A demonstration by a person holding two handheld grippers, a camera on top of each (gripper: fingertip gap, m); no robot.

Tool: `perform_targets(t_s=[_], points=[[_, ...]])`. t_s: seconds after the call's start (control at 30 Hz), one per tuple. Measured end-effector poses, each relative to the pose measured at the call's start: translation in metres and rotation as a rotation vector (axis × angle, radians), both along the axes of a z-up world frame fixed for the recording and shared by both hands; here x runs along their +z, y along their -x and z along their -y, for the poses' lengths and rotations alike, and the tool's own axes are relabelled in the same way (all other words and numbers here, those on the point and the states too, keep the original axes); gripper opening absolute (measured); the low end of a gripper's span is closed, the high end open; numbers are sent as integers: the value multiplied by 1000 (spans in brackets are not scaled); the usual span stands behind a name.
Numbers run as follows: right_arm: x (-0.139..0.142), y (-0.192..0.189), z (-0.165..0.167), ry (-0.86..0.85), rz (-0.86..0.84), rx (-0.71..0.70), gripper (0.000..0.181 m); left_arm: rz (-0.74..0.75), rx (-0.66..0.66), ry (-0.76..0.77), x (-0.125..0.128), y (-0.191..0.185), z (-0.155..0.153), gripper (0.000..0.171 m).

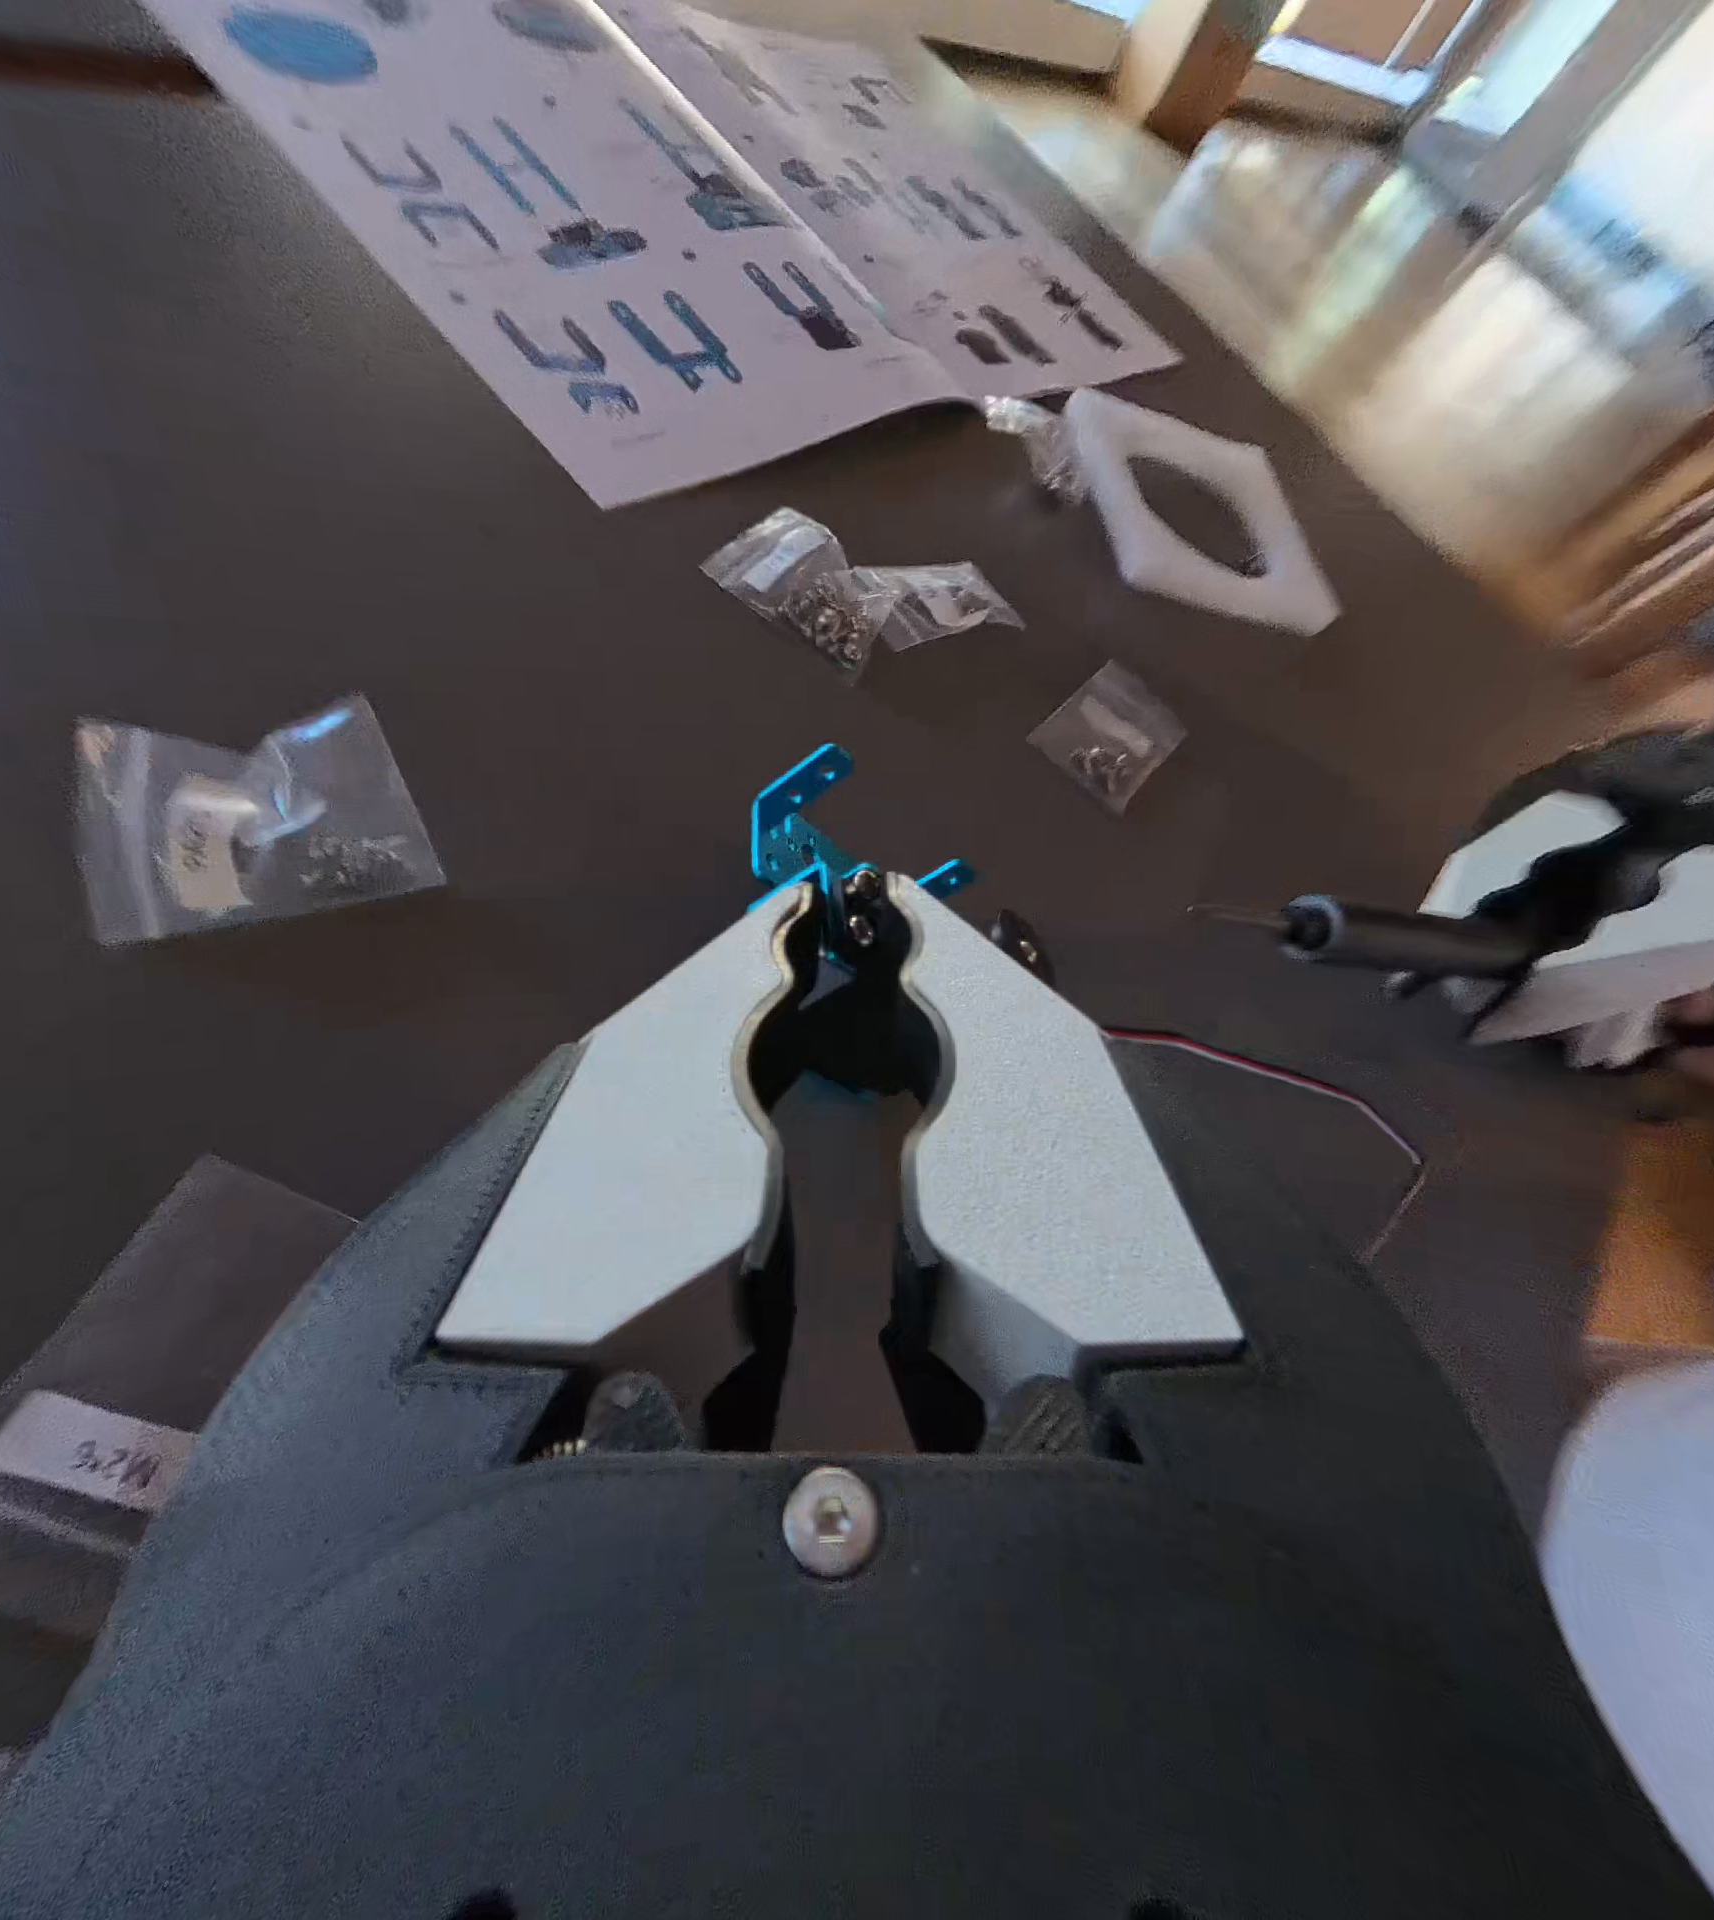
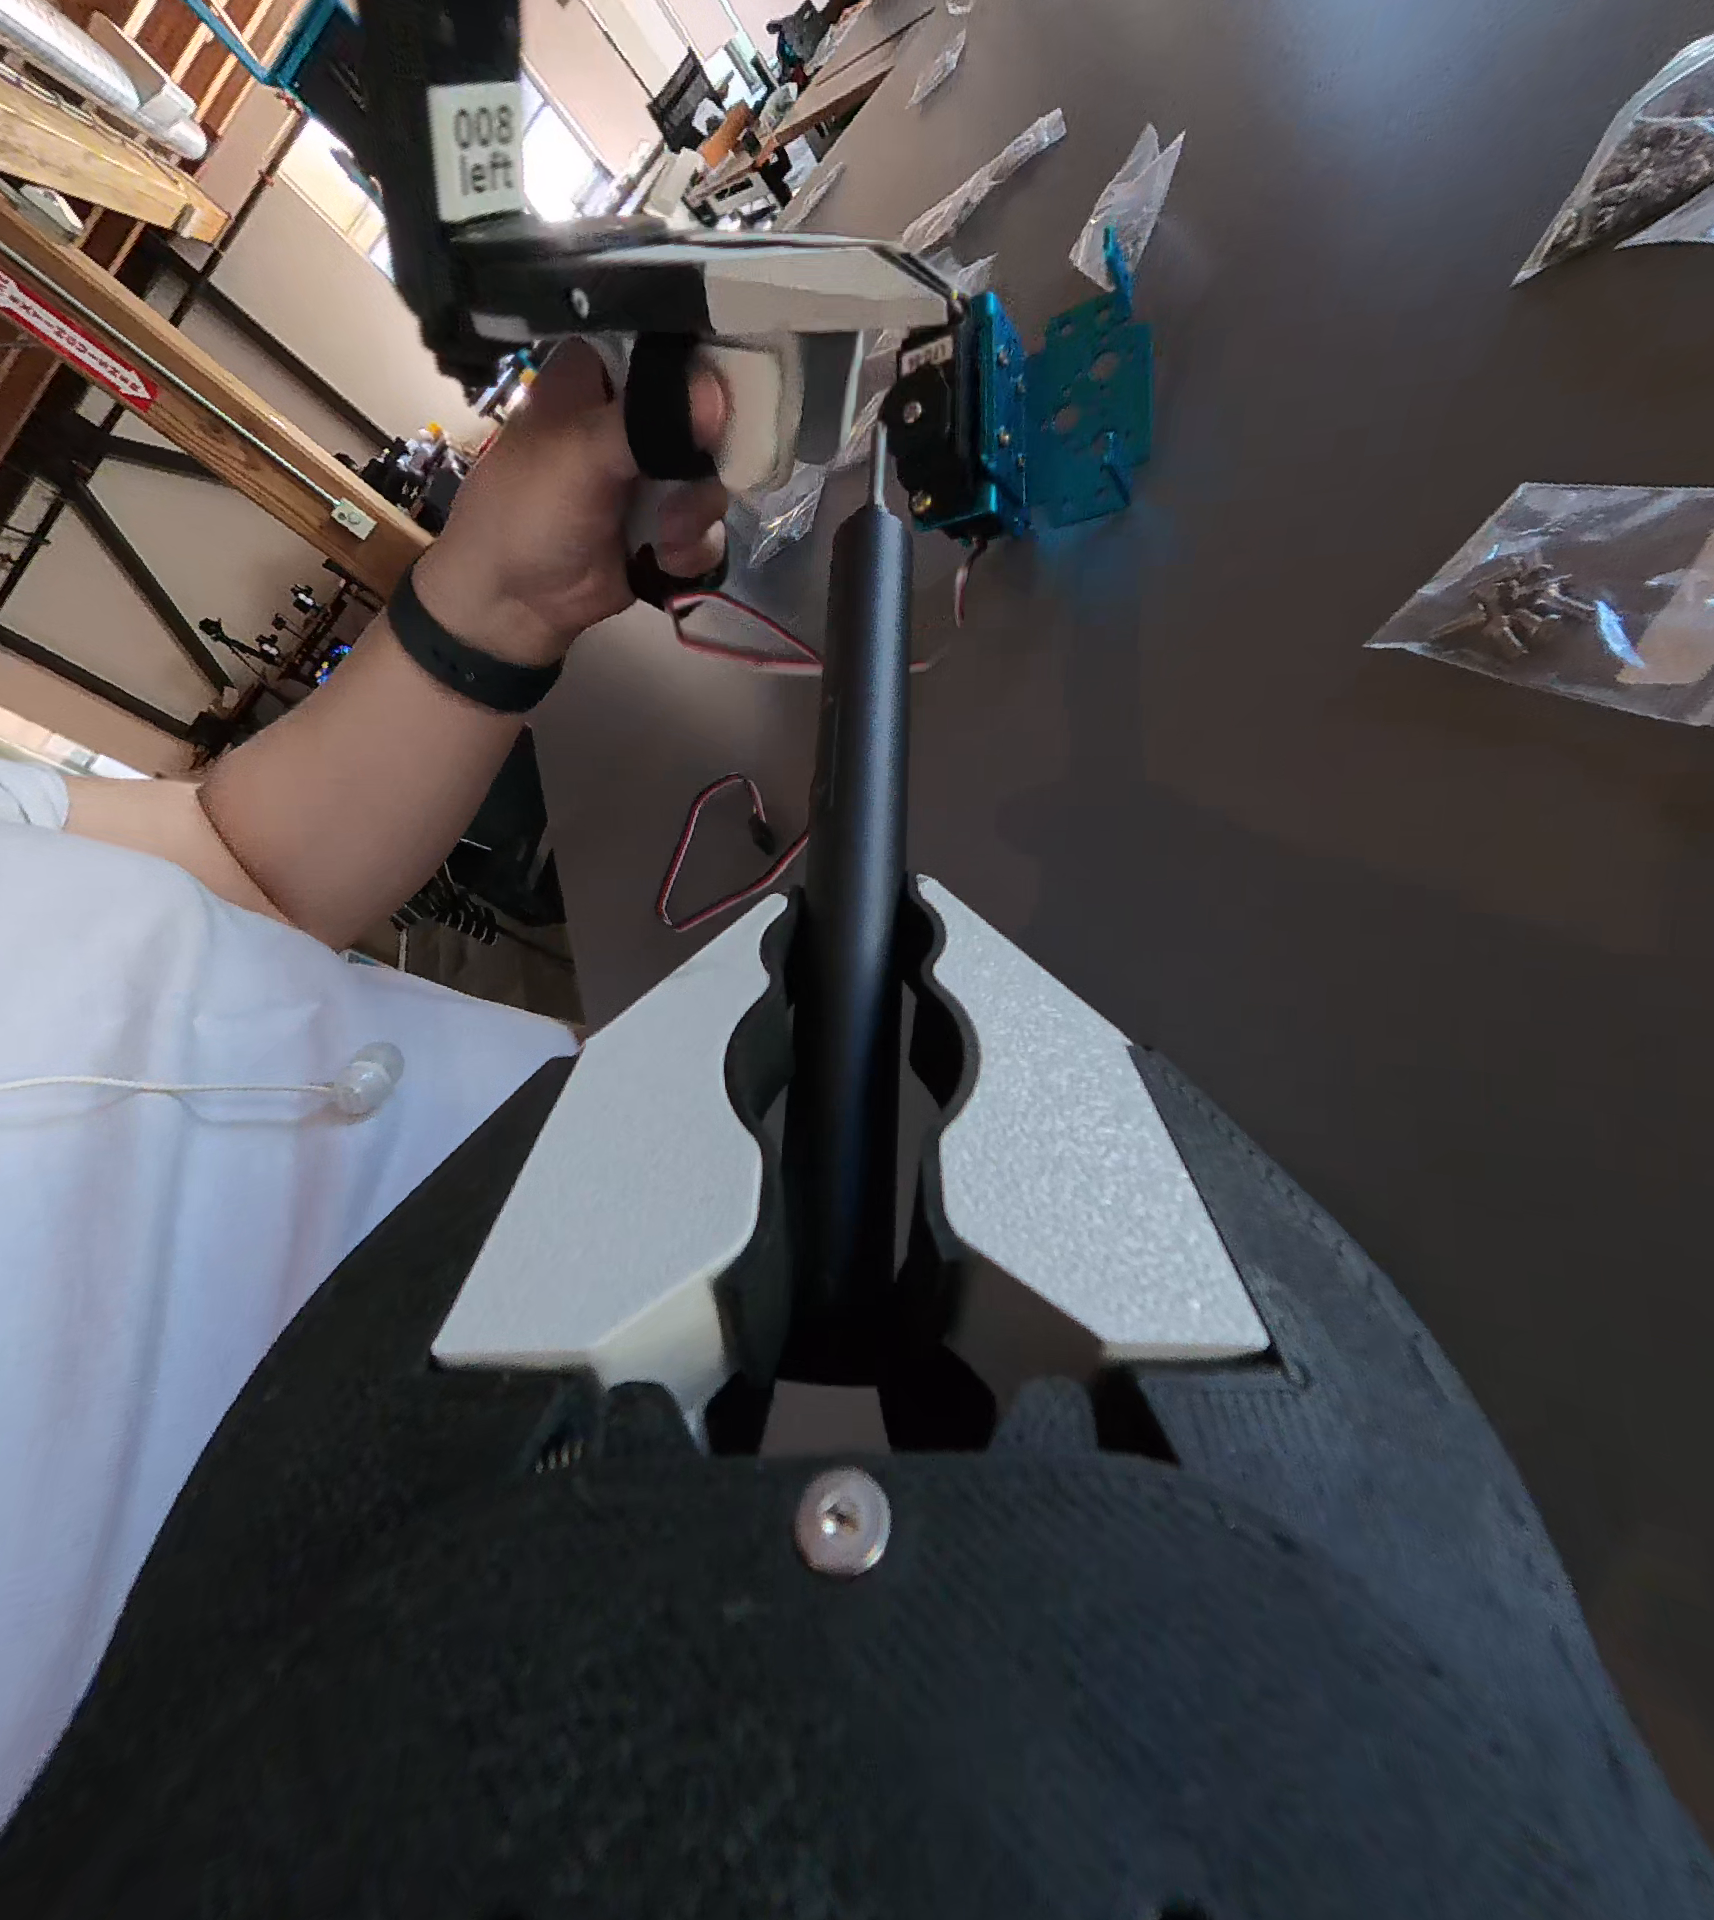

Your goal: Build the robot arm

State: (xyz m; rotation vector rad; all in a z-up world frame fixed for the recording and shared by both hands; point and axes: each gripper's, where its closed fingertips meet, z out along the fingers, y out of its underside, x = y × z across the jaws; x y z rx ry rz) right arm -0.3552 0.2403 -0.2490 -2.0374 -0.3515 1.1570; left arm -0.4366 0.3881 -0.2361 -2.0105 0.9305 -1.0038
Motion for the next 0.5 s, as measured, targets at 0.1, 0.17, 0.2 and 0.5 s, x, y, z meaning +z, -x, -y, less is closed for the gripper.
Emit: perform_targets(t_s=[0.1,0.17,0.2,0.5], points=[[0,-5,4,-4,9,30,16,-117,15,-238,4,-7,16,11],[-1,-10,8,-2,25,56,16,-188,37,-348,4,-10,26,11],[-2,-13,9,-3,35,67,16,-217,57,-397,4,-12,31,11],[-21,-40,17,-41,244,193,17,-420,166,-708,-3,-39,72,13]])
